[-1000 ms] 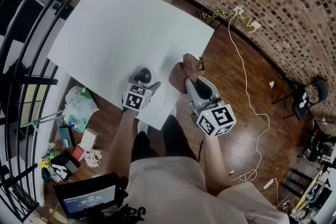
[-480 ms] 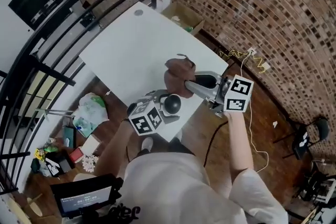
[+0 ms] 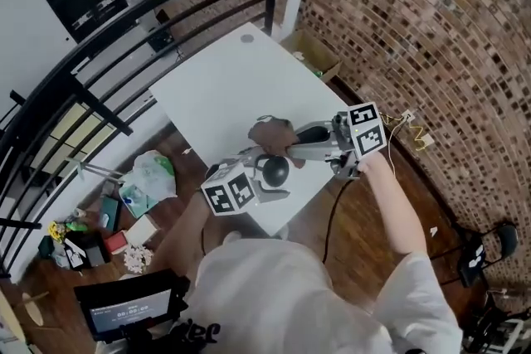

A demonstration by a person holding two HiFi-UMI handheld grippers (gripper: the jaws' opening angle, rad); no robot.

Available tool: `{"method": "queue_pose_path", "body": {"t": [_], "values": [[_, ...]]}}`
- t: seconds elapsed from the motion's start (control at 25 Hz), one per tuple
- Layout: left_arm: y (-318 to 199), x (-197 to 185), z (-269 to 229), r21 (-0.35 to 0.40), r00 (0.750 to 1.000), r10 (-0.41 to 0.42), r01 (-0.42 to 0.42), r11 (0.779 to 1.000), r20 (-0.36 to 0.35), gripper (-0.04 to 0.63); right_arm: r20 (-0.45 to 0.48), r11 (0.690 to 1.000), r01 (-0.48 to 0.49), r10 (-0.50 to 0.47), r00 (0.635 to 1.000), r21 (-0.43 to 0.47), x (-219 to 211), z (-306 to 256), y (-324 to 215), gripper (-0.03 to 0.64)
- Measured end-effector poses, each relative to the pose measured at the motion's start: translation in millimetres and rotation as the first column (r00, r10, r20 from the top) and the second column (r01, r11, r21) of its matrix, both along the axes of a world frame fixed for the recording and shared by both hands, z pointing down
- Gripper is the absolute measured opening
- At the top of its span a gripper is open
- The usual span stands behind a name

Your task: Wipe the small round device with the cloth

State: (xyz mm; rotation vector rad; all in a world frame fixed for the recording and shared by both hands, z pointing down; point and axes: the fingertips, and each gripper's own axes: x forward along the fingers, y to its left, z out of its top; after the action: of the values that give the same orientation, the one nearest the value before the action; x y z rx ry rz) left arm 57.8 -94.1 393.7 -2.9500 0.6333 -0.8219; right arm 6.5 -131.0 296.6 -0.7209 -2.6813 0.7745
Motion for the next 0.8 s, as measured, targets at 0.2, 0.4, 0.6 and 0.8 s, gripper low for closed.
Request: {"method": "queue_pose_path", "body": {"t": [0.2,0.4,0.6,0.8], "values": [[-30.1,-31.9,-11.5,-0.122,0.963,-0.229,0.213,0.970,-0.144,0.400,0.030,0.995,-0.001,-0.002,1.000,0.096,6.5,-18.9,19.6,0.041],[-55.1,-46.3,-26.2,-0.204,0.912,-0.360,0.321,0.925,-0.195,0.400,-0.044,0.963,0.053,-0.043,0.998,0.265,-9.8,1.6,60.7,0.041],[-52.8,-49.0,-21.2,-0.213,0.917,-0.361,0.323,0.922,-0.171,0.400,-0.029,0.949,0.027,-0.019,0.999,0.313,-0.2,-1.5,48.3,0.041],[-29.1,-38.8,-40.5,-0.184,0.932,-0.217,0.168,0.968,-0.291,0.400,0.039,0.928,-0.208,0.207,0.978,0.308,13.4,-33.3,-28.5,0.041]]}}
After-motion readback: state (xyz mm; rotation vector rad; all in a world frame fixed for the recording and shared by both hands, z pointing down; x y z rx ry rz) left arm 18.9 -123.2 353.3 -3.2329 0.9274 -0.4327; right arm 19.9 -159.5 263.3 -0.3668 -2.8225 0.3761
